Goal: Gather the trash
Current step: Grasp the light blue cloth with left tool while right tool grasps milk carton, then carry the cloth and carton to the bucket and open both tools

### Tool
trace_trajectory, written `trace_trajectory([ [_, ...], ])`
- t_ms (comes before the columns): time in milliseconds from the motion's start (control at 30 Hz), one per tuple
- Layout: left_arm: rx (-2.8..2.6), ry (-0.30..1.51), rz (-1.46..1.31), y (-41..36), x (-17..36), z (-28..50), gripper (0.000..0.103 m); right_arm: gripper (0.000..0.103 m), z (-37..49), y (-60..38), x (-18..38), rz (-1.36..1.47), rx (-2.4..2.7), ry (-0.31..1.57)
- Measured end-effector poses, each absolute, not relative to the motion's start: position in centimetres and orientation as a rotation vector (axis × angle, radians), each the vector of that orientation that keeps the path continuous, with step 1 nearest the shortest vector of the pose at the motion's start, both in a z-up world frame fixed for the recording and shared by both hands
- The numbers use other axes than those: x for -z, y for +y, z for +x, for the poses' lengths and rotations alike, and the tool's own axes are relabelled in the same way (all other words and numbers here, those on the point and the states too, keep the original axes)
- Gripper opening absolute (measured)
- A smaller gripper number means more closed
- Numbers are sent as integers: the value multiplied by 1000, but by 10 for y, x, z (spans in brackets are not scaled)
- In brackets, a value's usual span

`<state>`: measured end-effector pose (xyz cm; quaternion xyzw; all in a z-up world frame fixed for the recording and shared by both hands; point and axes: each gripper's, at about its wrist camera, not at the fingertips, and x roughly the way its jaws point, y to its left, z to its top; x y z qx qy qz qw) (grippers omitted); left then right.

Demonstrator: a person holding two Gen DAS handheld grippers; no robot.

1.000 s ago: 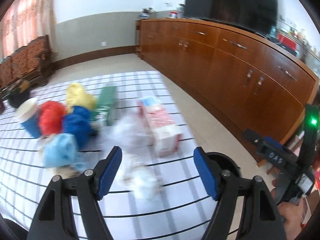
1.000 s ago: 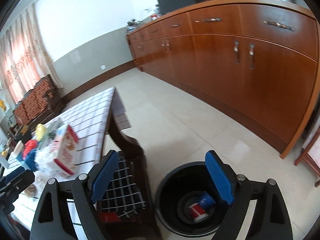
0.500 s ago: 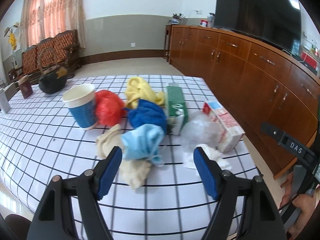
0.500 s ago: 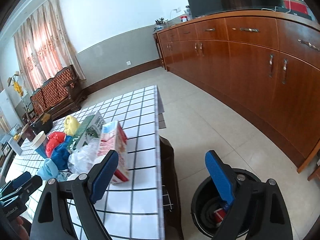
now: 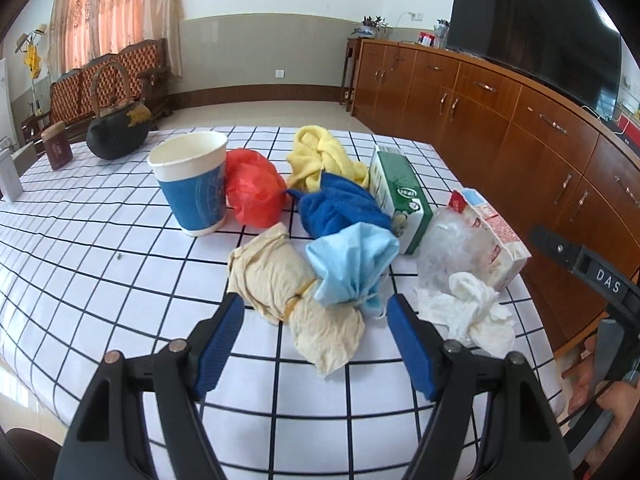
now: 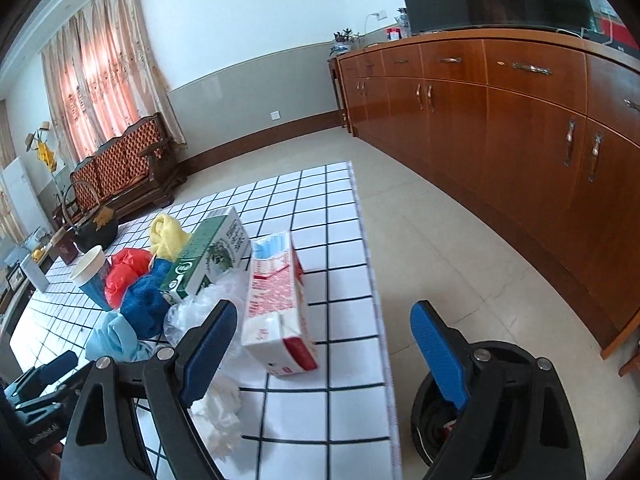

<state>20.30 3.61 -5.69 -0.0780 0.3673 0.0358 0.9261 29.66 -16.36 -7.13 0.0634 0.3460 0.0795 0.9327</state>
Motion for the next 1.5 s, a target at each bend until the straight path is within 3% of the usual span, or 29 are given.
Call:
trace_trajectory([
  [367,-29,717,-134,30,58,227,75,90,323,-144,86,121,-172,755],
  [467,-18,714,-130,29,61,231,72,76,328,-142,89,120,-173,766],
  [500,-17,713,-127,28,62,232,67,68,331,-141,91,121,-175,774],
  [567,-11,722,-127,28,64,234,60,60,335,-138,94,113,-181,788],
  [667,-9,732,-122,26,66,236,50,60,338,-135,98,95,-175,804],
  [800,6,724,-113,24,65,236,27,59,341,-132,102,81,-185,825],
  [833,10,719,-116,24,65,236,25,54,341,-131,103,76,-191,828],
  [867,12,706,-119,25,63,234,24,39,340,-130,103,71,-196,831],
  [1300,49,594,-179,28,29,218,21,39,318,-157,72,142,-199,716],
  [1500,69,603,-167,17,28,216,21,39,316,-172,86,192,-223,797],
])
